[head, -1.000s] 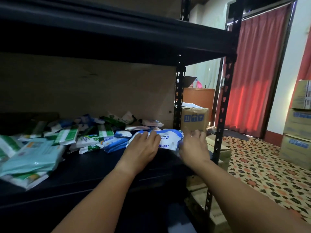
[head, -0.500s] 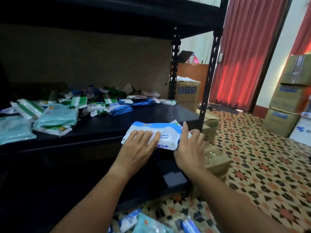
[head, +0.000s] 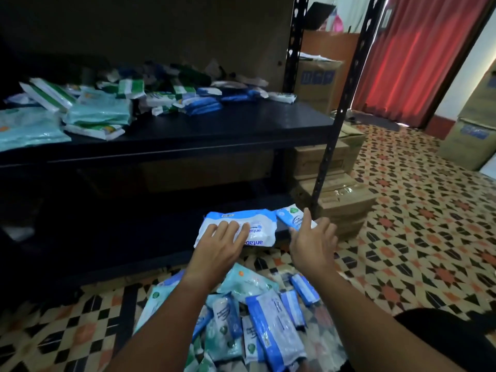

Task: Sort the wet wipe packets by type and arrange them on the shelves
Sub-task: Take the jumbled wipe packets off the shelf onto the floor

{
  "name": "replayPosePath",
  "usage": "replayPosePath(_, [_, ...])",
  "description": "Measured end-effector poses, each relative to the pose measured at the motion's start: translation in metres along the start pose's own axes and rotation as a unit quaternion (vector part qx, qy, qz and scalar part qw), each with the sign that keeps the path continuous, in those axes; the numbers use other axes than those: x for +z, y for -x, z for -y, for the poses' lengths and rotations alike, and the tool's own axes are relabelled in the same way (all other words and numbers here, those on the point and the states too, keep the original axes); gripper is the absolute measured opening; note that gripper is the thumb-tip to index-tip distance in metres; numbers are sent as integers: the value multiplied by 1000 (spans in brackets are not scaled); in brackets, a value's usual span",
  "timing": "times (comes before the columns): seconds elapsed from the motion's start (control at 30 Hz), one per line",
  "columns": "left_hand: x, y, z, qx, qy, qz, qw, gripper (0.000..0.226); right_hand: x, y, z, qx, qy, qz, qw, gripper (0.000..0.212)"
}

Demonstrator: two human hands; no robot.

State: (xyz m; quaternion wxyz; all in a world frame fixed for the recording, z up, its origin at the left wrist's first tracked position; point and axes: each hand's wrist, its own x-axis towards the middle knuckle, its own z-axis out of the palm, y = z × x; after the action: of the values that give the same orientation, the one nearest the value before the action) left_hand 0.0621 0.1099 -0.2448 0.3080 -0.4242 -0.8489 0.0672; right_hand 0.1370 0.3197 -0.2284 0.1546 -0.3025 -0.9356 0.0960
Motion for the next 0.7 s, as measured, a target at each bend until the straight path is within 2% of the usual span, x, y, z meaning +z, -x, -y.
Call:
replayPosePath(0.27, [36, 39, -38, -33, 38, 126, 991, 85, 56, 28, -29, 48, 14, 86, 995, 58])
replayPosePath(0.4, [52, 48, -48, -34, 51, 140, 988, 79, 72, 32, -45, 56, 25, 100, 993, 58])
replayPosePath(0.47, [61, 49, -50, -37, 64, 154, 985, 76, 76, 33, -51, 54, 23, 121, 991, 65])
replayPosePath(0.57, [73, 53, -56, -34, 102, 215, 971, 61, 82, 39, -57, 100, 17, 222, 970, 93])
replayPosePath(0.63, [76, 55, -61, -42, 121, 287, 949, 81, 85, 44, -62, 154, -4, 289, 945, 101])
replayPosePath(0.7, [76, 58, -64, -52, 117, 307, 943, 92, 86, 47, -67, 171, -2, 327, 929, 98])
